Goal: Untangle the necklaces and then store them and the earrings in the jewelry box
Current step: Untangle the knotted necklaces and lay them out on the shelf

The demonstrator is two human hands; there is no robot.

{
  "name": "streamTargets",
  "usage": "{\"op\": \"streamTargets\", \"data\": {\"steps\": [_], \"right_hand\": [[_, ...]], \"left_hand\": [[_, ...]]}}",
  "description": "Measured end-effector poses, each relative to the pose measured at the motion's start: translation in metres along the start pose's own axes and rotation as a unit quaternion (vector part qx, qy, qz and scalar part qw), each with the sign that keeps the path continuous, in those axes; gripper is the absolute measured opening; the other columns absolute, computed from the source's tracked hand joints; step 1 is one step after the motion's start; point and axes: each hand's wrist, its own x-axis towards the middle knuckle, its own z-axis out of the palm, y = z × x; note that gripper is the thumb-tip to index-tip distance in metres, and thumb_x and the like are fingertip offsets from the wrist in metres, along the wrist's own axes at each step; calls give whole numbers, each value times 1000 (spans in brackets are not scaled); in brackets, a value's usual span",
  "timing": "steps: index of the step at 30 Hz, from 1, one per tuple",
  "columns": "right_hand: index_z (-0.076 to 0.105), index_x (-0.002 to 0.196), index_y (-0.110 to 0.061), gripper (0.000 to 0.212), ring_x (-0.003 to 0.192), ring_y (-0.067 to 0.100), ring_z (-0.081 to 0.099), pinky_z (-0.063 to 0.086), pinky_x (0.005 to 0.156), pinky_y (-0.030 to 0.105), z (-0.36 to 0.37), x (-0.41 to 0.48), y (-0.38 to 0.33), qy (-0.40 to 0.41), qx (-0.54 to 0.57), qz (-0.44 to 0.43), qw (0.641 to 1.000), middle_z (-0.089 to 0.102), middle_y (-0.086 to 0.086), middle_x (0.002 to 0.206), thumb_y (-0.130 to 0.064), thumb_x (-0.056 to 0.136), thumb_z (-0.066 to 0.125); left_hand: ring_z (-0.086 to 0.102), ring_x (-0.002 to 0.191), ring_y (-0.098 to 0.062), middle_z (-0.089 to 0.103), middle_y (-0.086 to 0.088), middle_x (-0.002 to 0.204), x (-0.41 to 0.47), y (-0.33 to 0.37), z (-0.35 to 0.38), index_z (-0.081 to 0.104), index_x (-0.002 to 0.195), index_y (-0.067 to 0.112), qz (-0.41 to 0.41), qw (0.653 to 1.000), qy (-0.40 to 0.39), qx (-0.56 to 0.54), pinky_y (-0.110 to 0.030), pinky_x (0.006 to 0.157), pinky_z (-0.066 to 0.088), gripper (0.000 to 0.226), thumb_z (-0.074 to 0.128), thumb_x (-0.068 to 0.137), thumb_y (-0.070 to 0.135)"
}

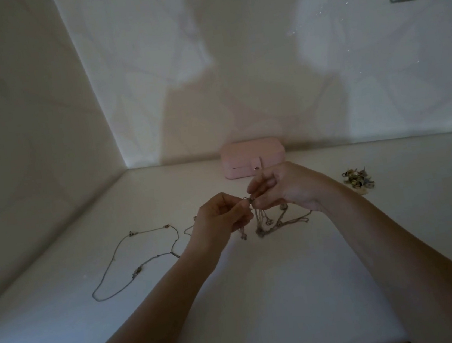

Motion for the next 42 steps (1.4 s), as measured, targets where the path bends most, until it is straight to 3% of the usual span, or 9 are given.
{"op": "streamTargets", "data": {"steps": [4, 8, 10, 15, 21, 31, 38, 42], "right_hand": [[64, 88, -1, 25, 60, 9, 67, 53, 57, 17, 3, 1, 0, -1, -5, 6, 1000, 67, 11, 75, 18, 74, 68], [65, 87, -3, 25, 62, 9, 68, 53, 59, 18, 2, 0, -1, 2, -6, -9, 1000, 68, 9, 74, 18, 74, 68], [65, 86, -6, 27, 65, 9, 67, 52, 62, 16, 3, -1, -2, 6, -25, -29, 999, 67, 7, 76, 18, 75, 67], [64, 86, -11, 24, 75, 9, 62, 51, 67, 14, 9, 1, 1, 32, -45, -62, 997, 63, 5, 91, 10, 76, 71], [72, 83, -6, 4, 66, 9, 64, 55, 68, 20, 9, 6, 6, 13, -17, -16, 1000, 69, 4, 73, -5, 79, 74], [75, 89, -8, 8, 58, 1, 57, 46, 59, 13, 11, 2, 3, 22, -44, -59, 997, 67, -8, 65, -7, 81, 73], [75, 81, -13, 8, 60, 2, 58, 47, 60, 13, 17, 4, 3, 40, -62, -73, 995, 67, -3, 68, -11, 75, 80], [72, 78, -12, 5, 64, 6, 60, 51, 66, 17, 18, 5, 3, 42, -20, -62, 997, 67, -3, 68, -8, 80, 74]], "left_hand": [[51, 59, -10, 58, 0, 65, 1, -2, 1, 60, 81, 6, -11, 1000, 2, 20, -19, 56, 46, 11, 59, 91, 6], [38, 47, -4, 46, 7, 58, 4, -2, -1, 69, 85, 6, -44, 997, 30, 58, -17, 48, 35, 16, 67, 88, 21], [35, 46, -7, 41, 6, 55, 4, -2, -2, 72, 89, 4, -54, 996, 37, 61, -17, 46, 33, 24, 70, 85, 27], [30, 50, -11, 41, 10, 45, 3, -2, -2, 76, 87, 15, -50, 995, 72, 54, -25, 50, 27, 17, 71, 83, 30], [33, 55, -10, 47, 18, 43, 6, -2, -7, 76, 96, 13, -44, 995, 88, 34, -22, 53, 30, 19, 72, 82, 26], [35, 55, -11, 49, 19, 42, 6, -3, -9, 76, 99, 14, -56, 994, 84, 37, -22, 53, 31, 19, 71, 84, 25], [29, 50, -9, 49, 15, 45, 6, -3, -10, 74, 98, 12, -51, 995, 83, 12, -19, 47, 27, 15, 70, 84, 14], [23, 44, -6, 33, 7, 52, 6, -2, -6, 72, 99, 7, -46, 996, 54, -61, -15, 36, 23, 14, 62, 89, 10]]}}
